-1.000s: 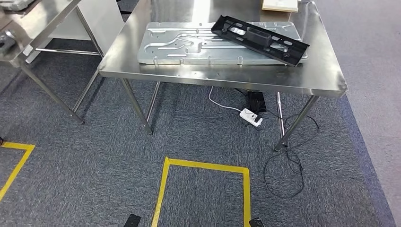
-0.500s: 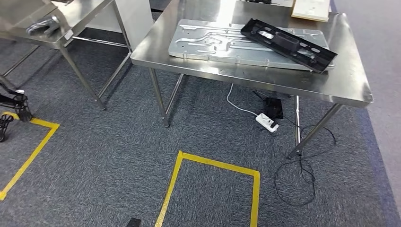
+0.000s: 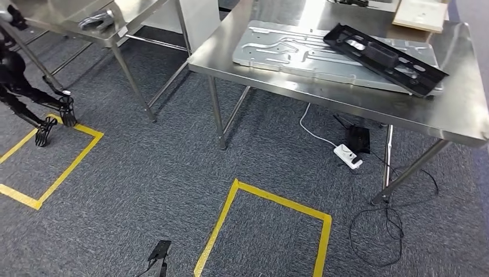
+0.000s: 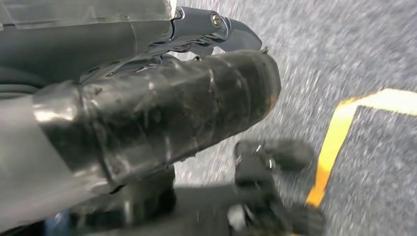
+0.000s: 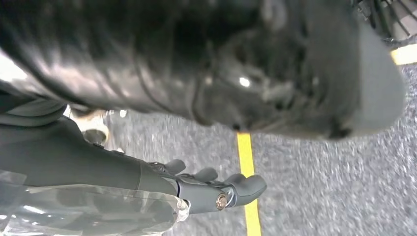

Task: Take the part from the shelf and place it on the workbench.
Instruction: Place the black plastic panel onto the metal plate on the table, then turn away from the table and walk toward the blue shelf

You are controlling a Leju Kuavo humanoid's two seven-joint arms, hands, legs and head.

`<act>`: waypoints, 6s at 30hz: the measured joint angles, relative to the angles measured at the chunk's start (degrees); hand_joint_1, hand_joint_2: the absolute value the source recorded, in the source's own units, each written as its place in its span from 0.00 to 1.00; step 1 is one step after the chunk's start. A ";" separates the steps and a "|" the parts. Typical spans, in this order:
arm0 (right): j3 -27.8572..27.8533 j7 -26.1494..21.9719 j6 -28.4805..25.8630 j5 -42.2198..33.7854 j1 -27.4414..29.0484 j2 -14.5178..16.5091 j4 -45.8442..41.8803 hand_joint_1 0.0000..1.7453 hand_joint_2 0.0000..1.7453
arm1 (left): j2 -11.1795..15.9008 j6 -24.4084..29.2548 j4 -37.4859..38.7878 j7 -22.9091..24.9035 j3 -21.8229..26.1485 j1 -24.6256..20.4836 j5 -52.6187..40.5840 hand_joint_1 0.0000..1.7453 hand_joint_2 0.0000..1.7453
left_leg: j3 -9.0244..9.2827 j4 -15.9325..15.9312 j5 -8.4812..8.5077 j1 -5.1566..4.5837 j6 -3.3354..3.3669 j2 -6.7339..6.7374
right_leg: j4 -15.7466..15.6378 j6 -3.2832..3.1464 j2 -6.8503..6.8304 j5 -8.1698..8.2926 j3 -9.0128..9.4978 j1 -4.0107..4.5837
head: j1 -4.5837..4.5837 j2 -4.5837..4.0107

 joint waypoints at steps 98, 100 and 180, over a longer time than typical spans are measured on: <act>9.81 -3.91 13.34 -13.31 5.61 -4.12 1.44 0.00 0.00 | 2.85 -7.91 0.12 -12.74 11.32 11.84 11.44 0.00 0.00 | -0.23 -3.16 2.28 0.43 1.46 -1.55 | 1.87 2.03 0.97 -5.37 3.49 0.04 | 0.91 0.00; 9.82 -3.73 13.68 -13.36 5.66 -4.14 1.44 0.00 0.00 | 2.79 -7.78 0.12 -10.83 11.16 11.73 8.54 0.00 0.00 | -0.19 -3.26 2.36 0.39 2.01 -2.67 | 8.78 2.07 3.59 -8.97 0.19 0.06 | 1.11 0.00; 13.60 -1.66 5.68 -20.64 5.91 -2.09 1.92 0.00 0.00 | 1.92 -8.68 0.13 -9.58 -15.34 9.54 -20.77 0.00 0.00 | -7.84 10.61 -2.33 0.96 -1.44 -2.83 | -2.27 -1.42 1.90 -0.95 3.47 0.40 | 0.90 0.00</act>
